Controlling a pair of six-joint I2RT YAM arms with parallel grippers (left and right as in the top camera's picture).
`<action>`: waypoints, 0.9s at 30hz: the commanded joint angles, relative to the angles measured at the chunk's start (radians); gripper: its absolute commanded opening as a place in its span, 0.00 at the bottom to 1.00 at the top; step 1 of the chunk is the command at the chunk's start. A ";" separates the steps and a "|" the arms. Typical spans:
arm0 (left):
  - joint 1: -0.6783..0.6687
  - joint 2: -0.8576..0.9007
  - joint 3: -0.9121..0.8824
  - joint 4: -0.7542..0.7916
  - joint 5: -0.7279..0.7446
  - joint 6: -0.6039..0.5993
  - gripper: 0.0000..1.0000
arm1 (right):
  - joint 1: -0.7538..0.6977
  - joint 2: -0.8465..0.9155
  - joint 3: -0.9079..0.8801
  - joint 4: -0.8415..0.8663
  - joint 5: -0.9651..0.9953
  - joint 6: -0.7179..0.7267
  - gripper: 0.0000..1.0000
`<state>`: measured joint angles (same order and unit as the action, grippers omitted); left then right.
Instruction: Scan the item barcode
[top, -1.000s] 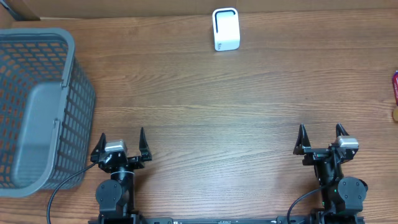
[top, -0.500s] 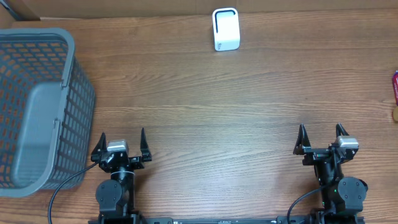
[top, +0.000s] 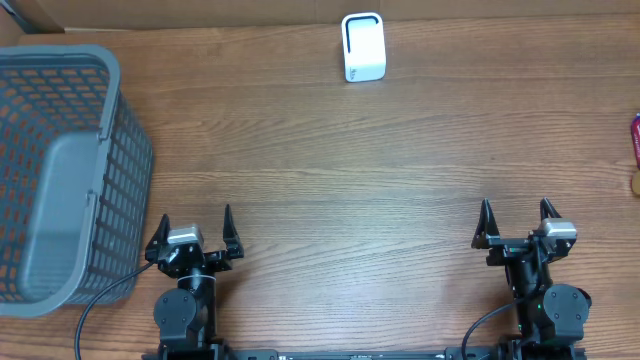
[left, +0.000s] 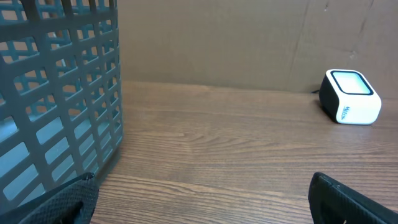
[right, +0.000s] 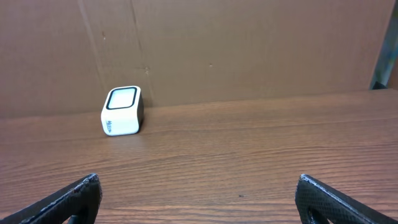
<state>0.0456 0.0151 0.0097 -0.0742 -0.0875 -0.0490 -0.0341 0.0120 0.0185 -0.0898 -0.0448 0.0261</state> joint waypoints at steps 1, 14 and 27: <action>-0.005 -0.010 -0.005 0.001 -0.007 0.010 1.00 | -0.005 -0.009 -0.010 0.008 0.002 0.003 1.00; -0.005 -0.010 -0.005 0.001 0.032 0.057 1.00 | -0.005 -0.009 -0.010 0.008 0.002 0.003 1.00; -0.005 -0.010 -0.005 0.001 0.033 0.057 1.00 | -0.005 -0.009 -0.010 0.008 0.003 0.003 1.00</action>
<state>0.0456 0.0151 0.0097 -0.0746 -0.0643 -0.0151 -0.0341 0.0120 0.0185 -0.0891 -0.0444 0.0265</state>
